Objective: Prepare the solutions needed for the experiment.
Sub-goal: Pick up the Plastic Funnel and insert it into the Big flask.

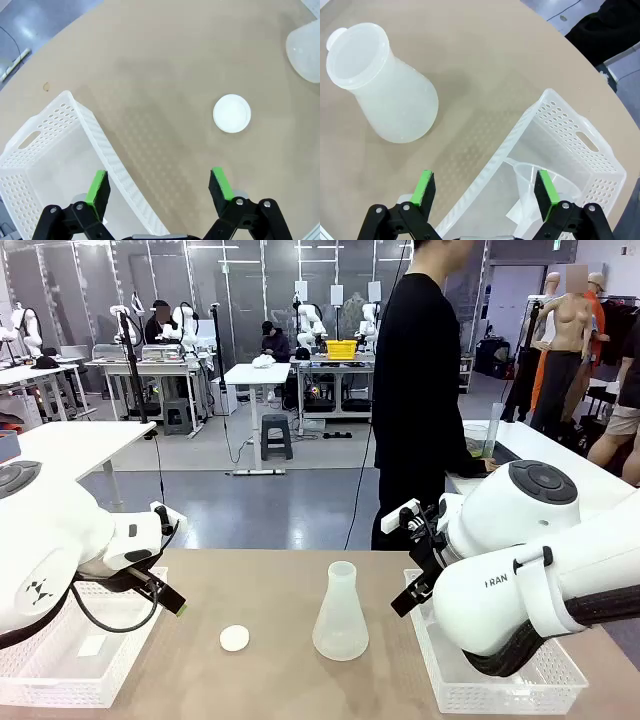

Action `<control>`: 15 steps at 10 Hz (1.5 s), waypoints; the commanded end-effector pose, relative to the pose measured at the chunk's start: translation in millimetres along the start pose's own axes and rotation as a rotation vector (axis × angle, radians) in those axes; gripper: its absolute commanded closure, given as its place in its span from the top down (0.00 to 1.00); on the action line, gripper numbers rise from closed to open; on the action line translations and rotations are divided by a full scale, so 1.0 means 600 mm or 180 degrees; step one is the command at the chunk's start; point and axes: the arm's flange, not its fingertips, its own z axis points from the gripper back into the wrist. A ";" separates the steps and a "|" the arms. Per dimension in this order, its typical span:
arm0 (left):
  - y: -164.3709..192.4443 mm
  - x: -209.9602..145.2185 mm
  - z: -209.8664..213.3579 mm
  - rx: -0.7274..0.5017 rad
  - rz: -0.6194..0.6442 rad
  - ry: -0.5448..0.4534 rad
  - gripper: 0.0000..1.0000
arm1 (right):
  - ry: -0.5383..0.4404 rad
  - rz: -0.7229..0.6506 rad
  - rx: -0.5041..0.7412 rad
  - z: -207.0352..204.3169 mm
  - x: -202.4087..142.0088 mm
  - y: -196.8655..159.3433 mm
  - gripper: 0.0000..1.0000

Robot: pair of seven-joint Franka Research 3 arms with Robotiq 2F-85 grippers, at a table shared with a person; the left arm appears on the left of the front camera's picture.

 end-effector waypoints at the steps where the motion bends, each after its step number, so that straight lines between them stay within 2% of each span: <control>1: 0.000 0.000 0.000 0.0000 -0.0001 0.0000 1.00 | 0.0000 0.0000 0.0000 0.000 0.000 0.000 1.00; 15: 0.000 0.000 0.000 0.0000 -0.0001 0.0000 1.00 | 0.0000 0.0000 0.0000 0.000 0.000 0.000 1.00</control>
